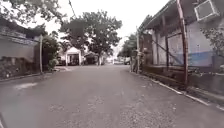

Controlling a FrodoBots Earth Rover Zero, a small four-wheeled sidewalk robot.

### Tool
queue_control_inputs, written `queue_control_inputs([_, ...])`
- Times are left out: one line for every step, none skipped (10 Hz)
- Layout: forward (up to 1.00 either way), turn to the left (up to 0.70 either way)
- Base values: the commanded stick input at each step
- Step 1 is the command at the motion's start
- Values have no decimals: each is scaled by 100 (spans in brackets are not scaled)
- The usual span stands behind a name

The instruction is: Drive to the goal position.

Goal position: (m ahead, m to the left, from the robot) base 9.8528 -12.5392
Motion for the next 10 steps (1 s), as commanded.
queue_control_inputs([70, 0])
queue_control_inputs([70, 0])
queue_control_inputs([70, 0])
queue_control_inputs([70, 0])
queue_control_inputs([70, 0])
queue_control_inputs([70, 0])
queue_control_inputs([70, 0])
queue_control_inputs([70, 0])
queue_control_inputs([70, 0])
queue_control_inputs([70, 0])
